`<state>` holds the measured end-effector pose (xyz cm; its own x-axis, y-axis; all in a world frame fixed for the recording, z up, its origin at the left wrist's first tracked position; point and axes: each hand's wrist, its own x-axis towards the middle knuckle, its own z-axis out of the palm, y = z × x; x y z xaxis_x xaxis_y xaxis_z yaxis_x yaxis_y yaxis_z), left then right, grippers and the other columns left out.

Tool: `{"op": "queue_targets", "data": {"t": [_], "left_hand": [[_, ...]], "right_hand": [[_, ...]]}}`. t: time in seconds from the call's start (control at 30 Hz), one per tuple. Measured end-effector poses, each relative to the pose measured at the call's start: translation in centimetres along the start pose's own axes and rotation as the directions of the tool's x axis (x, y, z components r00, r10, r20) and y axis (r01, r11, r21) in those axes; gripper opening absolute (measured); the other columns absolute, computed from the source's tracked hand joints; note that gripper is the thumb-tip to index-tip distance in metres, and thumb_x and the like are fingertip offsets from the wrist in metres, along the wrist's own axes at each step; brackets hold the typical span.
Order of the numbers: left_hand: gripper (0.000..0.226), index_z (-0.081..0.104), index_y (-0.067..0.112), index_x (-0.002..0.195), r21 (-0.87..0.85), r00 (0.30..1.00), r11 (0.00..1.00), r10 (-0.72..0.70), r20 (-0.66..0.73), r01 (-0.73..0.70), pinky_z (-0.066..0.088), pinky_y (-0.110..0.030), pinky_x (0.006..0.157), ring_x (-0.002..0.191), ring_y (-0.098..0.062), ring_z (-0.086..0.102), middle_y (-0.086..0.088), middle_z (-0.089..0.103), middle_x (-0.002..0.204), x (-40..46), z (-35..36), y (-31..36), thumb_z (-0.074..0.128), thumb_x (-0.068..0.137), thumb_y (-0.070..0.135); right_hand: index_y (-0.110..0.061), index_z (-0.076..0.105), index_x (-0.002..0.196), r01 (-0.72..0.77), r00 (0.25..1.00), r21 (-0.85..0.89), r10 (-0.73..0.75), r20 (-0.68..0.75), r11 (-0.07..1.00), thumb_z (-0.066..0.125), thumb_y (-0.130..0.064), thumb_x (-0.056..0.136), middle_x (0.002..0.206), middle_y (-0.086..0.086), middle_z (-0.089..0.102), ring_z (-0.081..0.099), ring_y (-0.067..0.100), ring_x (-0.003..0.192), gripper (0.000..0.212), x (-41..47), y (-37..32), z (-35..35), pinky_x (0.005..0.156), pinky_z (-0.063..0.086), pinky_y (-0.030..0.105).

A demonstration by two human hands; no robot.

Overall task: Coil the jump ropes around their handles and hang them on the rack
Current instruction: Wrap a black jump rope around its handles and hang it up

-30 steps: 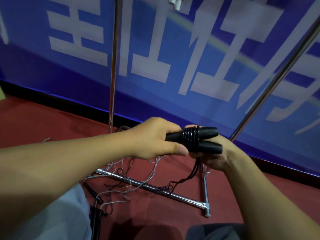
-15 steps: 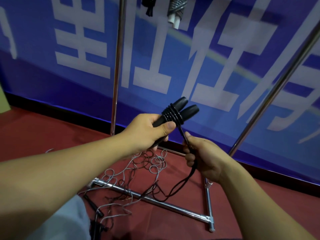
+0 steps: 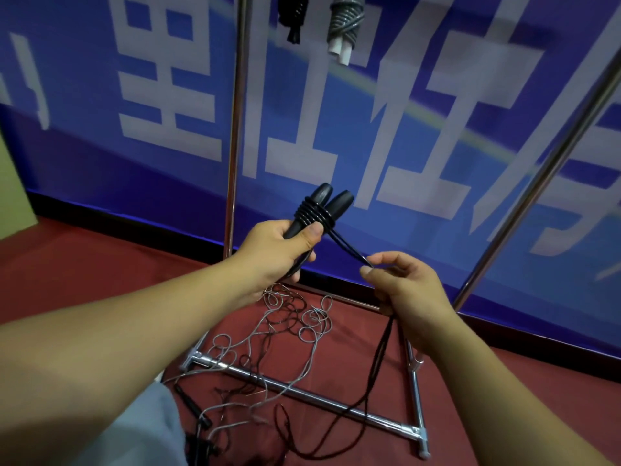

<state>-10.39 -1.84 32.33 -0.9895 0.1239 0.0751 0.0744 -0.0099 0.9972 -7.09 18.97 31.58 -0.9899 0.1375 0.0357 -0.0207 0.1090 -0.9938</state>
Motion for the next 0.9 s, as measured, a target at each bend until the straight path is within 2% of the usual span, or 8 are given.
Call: {"op": "queue_targets", "data": {"t": [0.1, 0.27, 0.37, 0.57, 0.63, 0.73, 0.8, 0.9], "left_hand": [[0.035, 0.07, 0.007, 0.102, -0.02, 1.0, 1.0, -0.022, -0.004, 0.022, 0.043, -0.02, 0.044, 0.042, -0.012, 0.048, -0.003, 0.066, 0.071, 0.2, -0.1, -0.1, 0.065, 0.092, 0.04], [0.029, 0.069, 0.011, 0.101, 0.058, 0.999, 0.998, -0.025, -0.02, 0.026, 0.044, -0.02, 0.044, 0.042, -0.01, 0.05, -0.002, 0.068, 0.072, 0.4, -0.1, -0.4, 0.066, 0.094, 0.039], [0.029, 0.069, 0.011, 0.101, 0.065, 0.999, 0.997, -0.03, -0.031, 0.032, 0.043, -0.018, 0.044, 0.041, -0.009, 0.05, -0.003, 0.068, 0.073, 0.6, -0.2, -0.3, 0.066, 0.094, 0.039], [0.029, 0.07, 0.01, 0.098, 0.127, 0.997, 0.99, -0.048, -0.056, 0.055, 0.043, -0.019, 0.042, 0.04, -0.008, 0.05, -0.003, 0.067, 0.072, 1.1, -0.8, -0.5, 0.067, 0.093, 0.039], [0.027, 0.07, 0.01, 0.094, 0.174, 0.997, 0.983, -0.051, -0.053, 0.059, 0.043, -0.02, 0.042, 0.04, -0.007, 0.05, -0.004, 0.066, 0.07, 1.3, -1.0, -0.7, 0.069, 0.093, 0.036], [0.024, 0.069, 0.012, 0.087, 0.267, 0.998, 0.962, -0.041, -0.04, 0.05, 0.047, -0.026, 0.047, 0.048, -0.014, 0.053, 0.0, 0.065, 0.063, 1.9, -1.4, -1.3, 0.071, 0.092, 0.035], [0.024, 0.069, 0.016, 0.085, 0.397, 1.0, 0.918, -0.004, -0.03, 0.016, 0.052, -0.032, 0.052, 0.053, -0.018, 0.058, 0.003, 0.067, 0.061, 2.2, -1.7, -1.6, 0.071, 0.091, 0.039], [0.032, 0.063, 0.024, 0.079, 0.706, 0.997, 0.707, 0.074, -0.019, -0.039, 0.054, -0.037, 0.065, 0.06, -0.018, 0.065, 0.005, 0.069, 0.065, 2.3, -2.1, -1.6, 0.068, 0.087, 0.055]], "right_hand": [[-0.01, 0.071, 0.087, 0.051, 0.997, -0.05, -0.054, -0.06, 0.997, 0.077, -0.014, 0.087, 0.054, -0.003, 0.054, 0.044, 0.012, 0.048, 0.007, -0.1, 0.1, 0.0, 0.046, 0.04, 0.024], [-0.004, 0.069, 0.079, -0.009, 0.996, -0.07, 0.003, -0.089, 0.998, 0.072, -0.022, 0.092, 0.055, -0.001, 0.054, 0.048, 0.012, 0.05, 0.022, 0.0, 0.1, 0.1, 0.054, 0.051, 0.024], [-0.006, 0.068, 0.077, -0.053, 0.997, -0.065, 0.049, -0.065, 0.996, 0.068, -0.021, 0.095, 0.061, 0.001, 0.061, 0.052, 0.012, 0.051, 0.023, 0.0, 0.0, 0.2, 0.053, 0.048, 0.026], [-0.008, 0.07, 0.092, -0.113, 0.99, -0.023, 0.111, -0.091, 0.993, 0.064, -0.013, 0.095, 0.065, 0.001, 0.067, 0.049, 0.01, 0.048, 0.008, 0.3, -0.3, 0.2, 0.046, 0.04, 0.024], [-0.008, 0.07, 0.091, -0.138, 0.987, -0.035, 0.135, -0.086, 0.99, 0.064, -0.013, 0.095, 0.063, 0.002, 0.066, 0.048, 0.011, 0.048, 0.008, 0.3, -0.4, 0.2, 0.045, 0.039, 0.024], [-0.008, 0.068, 0.081, -0.178, 0.983, -0.083, 0.173, -0.056, 0.981, 0.064, -0.014, 0.094, 0.06, 0.003, 0.061, 0.045, 0.012, 0.046, 0.015, 0.2, -0.4, 0.3, 0.043, 0.038, 0.025], [-0.009, 0.065, 0.077, -0.213, 0.977, -0.112, 0.211, -0.034, 0.971, 0.063, -0.014, 0.094, 0.058, 0.003, 0.057, 0.043, 0.013, 0.045, 0.018, 0.1, -0.5, 0.4, 0.043, 0.036, 0.026], [-0.007, 0.066, 0.086, -0.268, 0.961, -0.141, 0.275, 0.032, 0.953, 0.06, -0.014, 0.094, 0.057, 0.003, 0.052, 0.038, 0.014, 0.043, 0.012, -0.2, -0.7, 0.7, 0.043, 0.033, 0.025]]}}
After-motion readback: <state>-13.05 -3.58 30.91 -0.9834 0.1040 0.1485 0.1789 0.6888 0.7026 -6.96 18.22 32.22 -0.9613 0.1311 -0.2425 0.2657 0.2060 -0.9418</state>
